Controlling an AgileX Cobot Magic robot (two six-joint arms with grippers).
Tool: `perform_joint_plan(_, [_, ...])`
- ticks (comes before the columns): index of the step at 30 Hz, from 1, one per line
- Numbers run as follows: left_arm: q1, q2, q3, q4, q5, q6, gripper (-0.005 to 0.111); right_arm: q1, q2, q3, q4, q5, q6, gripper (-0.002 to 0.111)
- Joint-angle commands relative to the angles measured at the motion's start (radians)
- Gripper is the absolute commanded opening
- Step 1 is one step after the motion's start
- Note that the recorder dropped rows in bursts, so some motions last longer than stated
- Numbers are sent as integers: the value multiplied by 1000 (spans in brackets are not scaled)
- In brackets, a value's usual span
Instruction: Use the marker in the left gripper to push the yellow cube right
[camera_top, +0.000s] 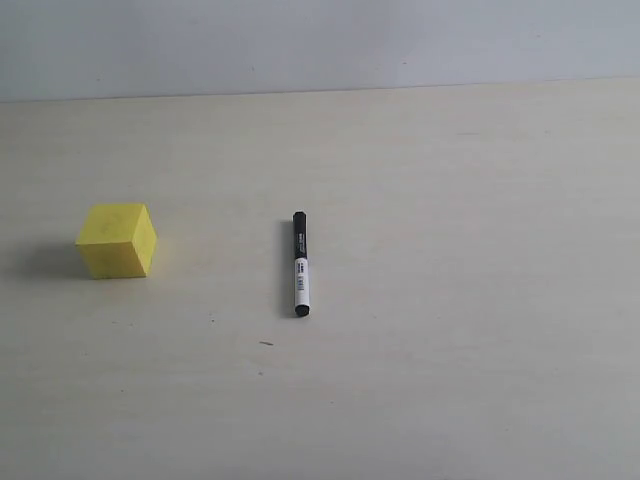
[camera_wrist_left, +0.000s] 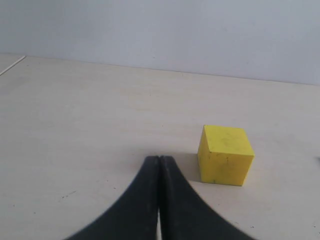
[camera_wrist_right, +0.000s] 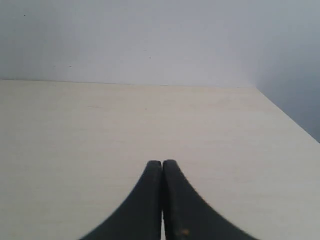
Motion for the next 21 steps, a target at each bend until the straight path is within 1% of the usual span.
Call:
perform_joint_plan(1, [2, -7, 3, 5, -2, 4, 0, -6, -5, 6, 2, -14, -6, 0])
perform_joint_plan(7, [2, -7, 3, 5, -2, 4, 0, -6, -5, 6, 2, -14, -6, 0])
perform_joint_plan(10, [2, -7, 3, 63, -30, 52, 0, -6, -5, 6, 2, -14, -6, 0])
perform_joint_plan(11, [2, -7, 3, 48, -110, 18, 0, -6, -5, 6, 2, -14, -6, 0])
perform_joint_plan(12, [2, -7, 3, -31, -185, -96, 0, -6, -5, 6, 2, -14, -6, 0])
perform_joint_plan(13, [2, -7, 3, -56, -207, -145, 0, -6, -5, 6, 2, -14, -6, 0])
perform_joint_plan(14, [2, -7, 3, -65, -248, -252, 0, -6, -5, 6, 2, -14, -6, 0])
perform_joint_plan(15, [2, -7, 3, -73, -253, -314, 0, -6, -5, 6, 2, -14, -6, 0])
perform_joint_plan(16, [2, -7, 3, -75, -255, -425, 0, -6, -5, 6, 2, -14, -6, 0])
perform_joint_plan(19, [2, -7, 3, -75, -284, -488, 0, -6, -5, 6, 0, -14, -6, 0])
perform_joint_plan(20, [2, -7, 3, -75, -336, -533, 0, -6, -5, 6, 0, -14, -6, 0])
perform_joint_plan(21, [2, -7, 3, -75, -440, -589, 0, -6, -5, 6, 0, -14, -6, 0])
